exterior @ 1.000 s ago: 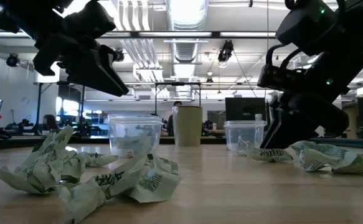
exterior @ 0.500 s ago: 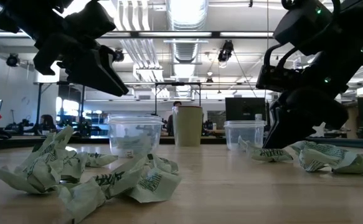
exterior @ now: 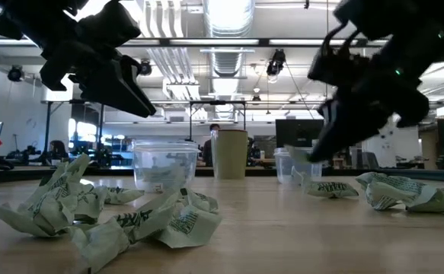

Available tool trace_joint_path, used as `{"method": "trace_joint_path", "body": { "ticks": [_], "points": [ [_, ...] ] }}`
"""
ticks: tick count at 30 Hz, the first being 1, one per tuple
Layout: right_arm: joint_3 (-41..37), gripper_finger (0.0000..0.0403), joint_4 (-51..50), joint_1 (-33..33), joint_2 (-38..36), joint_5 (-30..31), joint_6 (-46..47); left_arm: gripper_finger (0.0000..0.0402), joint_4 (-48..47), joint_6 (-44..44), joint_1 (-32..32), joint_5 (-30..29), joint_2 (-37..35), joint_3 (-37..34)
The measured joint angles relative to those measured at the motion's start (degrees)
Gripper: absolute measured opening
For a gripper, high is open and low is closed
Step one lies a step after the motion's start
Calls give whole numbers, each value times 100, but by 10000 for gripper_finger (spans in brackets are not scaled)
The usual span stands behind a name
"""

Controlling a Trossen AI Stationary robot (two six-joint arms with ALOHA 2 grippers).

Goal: Pick and place Stevia / Truvia into bins
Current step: Put the green stevia packet into the right transparent container, then put the green stevia packet into the left transparent container

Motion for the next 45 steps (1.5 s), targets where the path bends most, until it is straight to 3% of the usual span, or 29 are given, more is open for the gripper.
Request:
{"method": "trace_joint_path", "body": {
  "ticks": [4, 10, 13, 21, 31, 45],
  "points": [
    [128, 9, -31, -4, -300, 350, -427, 114, -59, 0, 0, 0, -74, -1],
    [331, 9, -583, -106, -573, 2178, -731, 114, -41, -3, 0, 0, -194, -26],
    [369, 9, -645, -300, -602, 2698, -731, 114, -37, -7, -6, 0, -204, -39],
    [345, 9, -1198, -813, -497, 2731, -63, 114, -39, -11, -4, 0, -206, -55],
    [345, 14, -1357, -869, -497, 2599, 197, 114, -36, -12, -4, 0, -206, -59],
    [345, 119, -1467, -863, -507, 2490, 200, 114, -35, -20, -4, 3, -206, -64]
  ]
}}
